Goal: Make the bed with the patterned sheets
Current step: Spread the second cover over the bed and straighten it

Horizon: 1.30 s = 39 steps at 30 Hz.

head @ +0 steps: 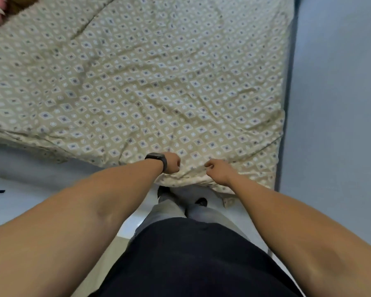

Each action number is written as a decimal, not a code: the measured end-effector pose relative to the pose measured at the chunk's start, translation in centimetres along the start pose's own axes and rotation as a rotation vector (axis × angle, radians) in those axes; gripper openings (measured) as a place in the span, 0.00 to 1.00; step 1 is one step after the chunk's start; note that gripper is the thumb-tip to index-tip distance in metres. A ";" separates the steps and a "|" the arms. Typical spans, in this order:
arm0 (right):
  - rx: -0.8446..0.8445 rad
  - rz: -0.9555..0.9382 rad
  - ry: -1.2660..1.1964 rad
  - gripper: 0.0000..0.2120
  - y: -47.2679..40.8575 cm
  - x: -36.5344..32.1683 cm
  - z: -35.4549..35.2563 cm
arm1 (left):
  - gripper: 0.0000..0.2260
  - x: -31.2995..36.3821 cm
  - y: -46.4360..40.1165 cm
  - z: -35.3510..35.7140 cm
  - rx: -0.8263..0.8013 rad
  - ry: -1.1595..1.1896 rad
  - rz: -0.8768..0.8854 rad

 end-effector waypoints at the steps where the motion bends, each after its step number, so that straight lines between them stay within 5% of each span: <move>1: 0.001 0.023 -0.012 0.18 0.7 2.2 -0.6 | 0.13 1.1 -0.6 0.4 -0.029 -0.025 0.003; 10: 0.031 0.178 0.058 0.17 -0.6 22.7 -6.8 | 0.16 18.5 -7.4 2.8 0.034 -0.033 0.125; 16: -0.048 0.084 0.148 0.12 -8.5 33.9 -6.4 | 0.17 25.6 -16.7 10.1 0.156 0.128 -0.029; 27: 0.162 -0.027 0.315 0.26 -27.4 43.3 0.6 | 0.26 28.4 -35.7 19.2 0.153 -0.103 0.017; 32: 0.422 -0.381 0.390 0.20 -29.4 45.1 1.6 | 0.19 28.5 -40.3 20.6 0.260 -0.167 -0.023; 35: 0.350 -0.467 0.413 0.17 -28.0 46.7 2.5 | 0.13 29.1 -39.8 21.4 0.192 -0.178 0.023; 39: 0.042 -0.280 0.541 0.10 -25.8 49.1 3.9 | 0.11 31.7 -37.1 25.3 -0.163 -0.166 0.104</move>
Point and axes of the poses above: each hand's wrist, its own y-axis away from the middle knuckle, its own z-axis out of the palm, x = y × z, the point moved 4 cm from there along -y, towards the middle knuckle, and after that the axes turned 11 degrees about z, right-handed, at the moved point
